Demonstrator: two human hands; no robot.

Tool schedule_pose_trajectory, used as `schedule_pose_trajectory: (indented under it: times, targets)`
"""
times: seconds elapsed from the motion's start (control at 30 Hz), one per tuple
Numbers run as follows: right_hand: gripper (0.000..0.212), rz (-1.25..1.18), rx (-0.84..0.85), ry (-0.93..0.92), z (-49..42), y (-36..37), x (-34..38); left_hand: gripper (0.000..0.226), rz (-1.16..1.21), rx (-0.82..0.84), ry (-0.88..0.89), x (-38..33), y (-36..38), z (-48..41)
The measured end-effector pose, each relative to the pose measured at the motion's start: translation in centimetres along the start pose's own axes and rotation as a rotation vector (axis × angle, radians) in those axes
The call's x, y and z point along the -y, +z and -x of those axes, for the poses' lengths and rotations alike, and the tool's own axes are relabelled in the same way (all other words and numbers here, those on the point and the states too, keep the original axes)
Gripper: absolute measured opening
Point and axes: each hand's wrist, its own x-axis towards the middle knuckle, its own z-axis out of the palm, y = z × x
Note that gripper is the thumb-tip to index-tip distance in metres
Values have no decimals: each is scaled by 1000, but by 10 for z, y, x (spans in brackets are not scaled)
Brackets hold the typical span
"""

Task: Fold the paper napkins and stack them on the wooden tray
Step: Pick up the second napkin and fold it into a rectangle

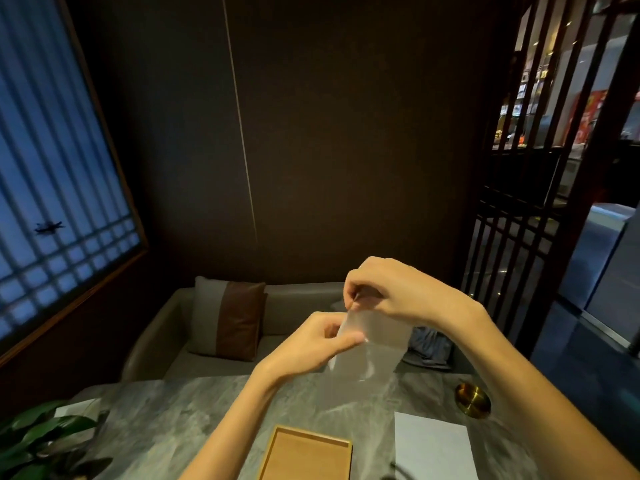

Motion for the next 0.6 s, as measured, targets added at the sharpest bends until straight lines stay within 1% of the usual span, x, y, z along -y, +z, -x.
schedule_pose_trajectory:
  times: [0.03,0.07,0.1,0.13,0.17,0.2,0.23,0.33,0.4,0.47,0.53,0.57,0.6]
  targets:
    - [15,-47,-89,6,2,4,-5,29,65,-65,-14,5,2,1]
    - [25,-136,-194,43,6,10,-10,27,125,-130,-30,9,4,3]
    - [41,-281,-291,124,13,16,-14,24,177,-189,-47,12,6,5]
    - [56,-474,-353,234,22,24,-16,22,222,-235,-62,14,7,7]
    - [66,-688,-374,334,30,35,-18,22,252,-271,-72,14,8,9]
    - [70,-862,-374,398,36,50,-21,23,271,-299,-80,14,10,10]
    - [69,-957,-377,429,41,66,-22,25,279,-318,-91,15,12,10]
    - [66,-1065,-489,409,47,99,-17,31,287,-339,-141,13,15,12]
    - [60,-1117,-590,399,47,106,-16,35,302,-335,-117,13,16,11]
    - [48,-1074,-667,391,48,104,-16,50,308,-359,-83,13,15,11]
    - [37,-996,-678,401,48,103,-17,67,259,-395,-46,13,14,13]
    - [32,-970,-668,411,49,103,-19,70,212,-411,-19,14,13,14]
    - [30,-954,-655,416,51,103,-20,66,144,-432,14,14,12,14]
